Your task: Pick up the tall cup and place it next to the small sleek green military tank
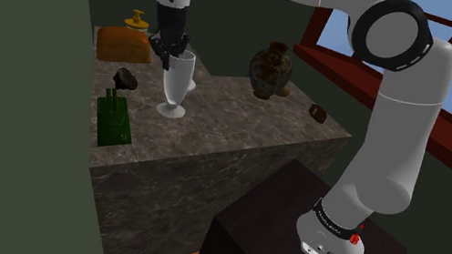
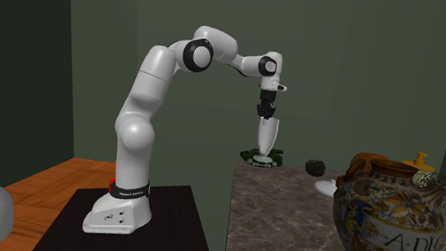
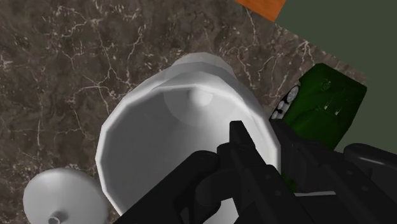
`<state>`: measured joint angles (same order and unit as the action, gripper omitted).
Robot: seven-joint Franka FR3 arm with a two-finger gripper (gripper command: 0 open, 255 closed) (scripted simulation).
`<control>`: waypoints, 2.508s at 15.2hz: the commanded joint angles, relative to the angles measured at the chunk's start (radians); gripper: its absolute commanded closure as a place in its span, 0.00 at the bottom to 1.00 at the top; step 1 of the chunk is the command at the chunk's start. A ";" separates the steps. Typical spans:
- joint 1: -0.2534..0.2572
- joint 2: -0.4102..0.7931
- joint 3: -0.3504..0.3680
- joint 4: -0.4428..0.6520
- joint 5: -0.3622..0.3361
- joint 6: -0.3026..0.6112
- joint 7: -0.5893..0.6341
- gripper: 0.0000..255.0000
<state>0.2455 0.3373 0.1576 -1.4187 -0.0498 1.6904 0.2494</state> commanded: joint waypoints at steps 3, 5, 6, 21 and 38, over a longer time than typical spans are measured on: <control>-0.001 0.001 -0.001 -0.050 -0.001 0.052 0.001 1.00; -0.002 0.002 -0.001 -0.075 -0.001 0.078 0.001 1.00; -0.002 0.003 -0.001 -0.087 -0.001 0.091 0.002 1.00; -0.003 0.023 -0.003 -0.182 -0.005 0.206 0.005 1.00; -0.001 0.014 -0.001 -0.067 -0.003 0.083 0.002 0.00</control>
<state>0.2449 0.3509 0.1562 -1.4868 -0.0524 1.7739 0.2512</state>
